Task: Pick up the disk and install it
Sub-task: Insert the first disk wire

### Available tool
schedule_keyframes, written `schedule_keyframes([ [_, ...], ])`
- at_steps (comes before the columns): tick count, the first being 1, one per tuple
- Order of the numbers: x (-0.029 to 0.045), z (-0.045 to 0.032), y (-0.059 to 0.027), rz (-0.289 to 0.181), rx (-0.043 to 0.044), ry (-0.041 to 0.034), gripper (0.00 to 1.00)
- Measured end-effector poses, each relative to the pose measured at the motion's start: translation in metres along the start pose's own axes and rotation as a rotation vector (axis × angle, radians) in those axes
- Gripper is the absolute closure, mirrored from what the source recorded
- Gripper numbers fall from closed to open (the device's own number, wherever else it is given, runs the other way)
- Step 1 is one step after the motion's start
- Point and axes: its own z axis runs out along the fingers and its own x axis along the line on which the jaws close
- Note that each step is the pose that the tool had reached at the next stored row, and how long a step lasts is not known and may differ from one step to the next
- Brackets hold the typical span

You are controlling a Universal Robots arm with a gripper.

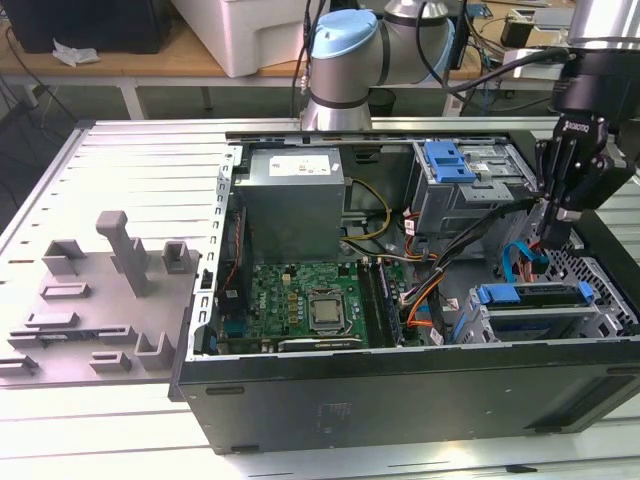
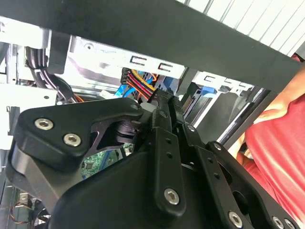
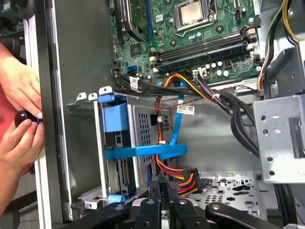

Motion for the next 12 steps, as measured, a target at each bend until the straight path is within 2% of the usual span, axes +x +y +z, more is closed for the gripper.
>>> schedule_keyframes([
  [9, 0.0018, 0.0006, 0.0087, -0.008, 0.0061, -0.0003, 0.83],
  [11, 0.005, 0.0003, 0.0087, -0.01, 0.0088, -0.0076, 0.83],
  [12, 0.0073, 0.0007, 0.0086, -0.011, 0.0099, -0.0137, 0.83],
])
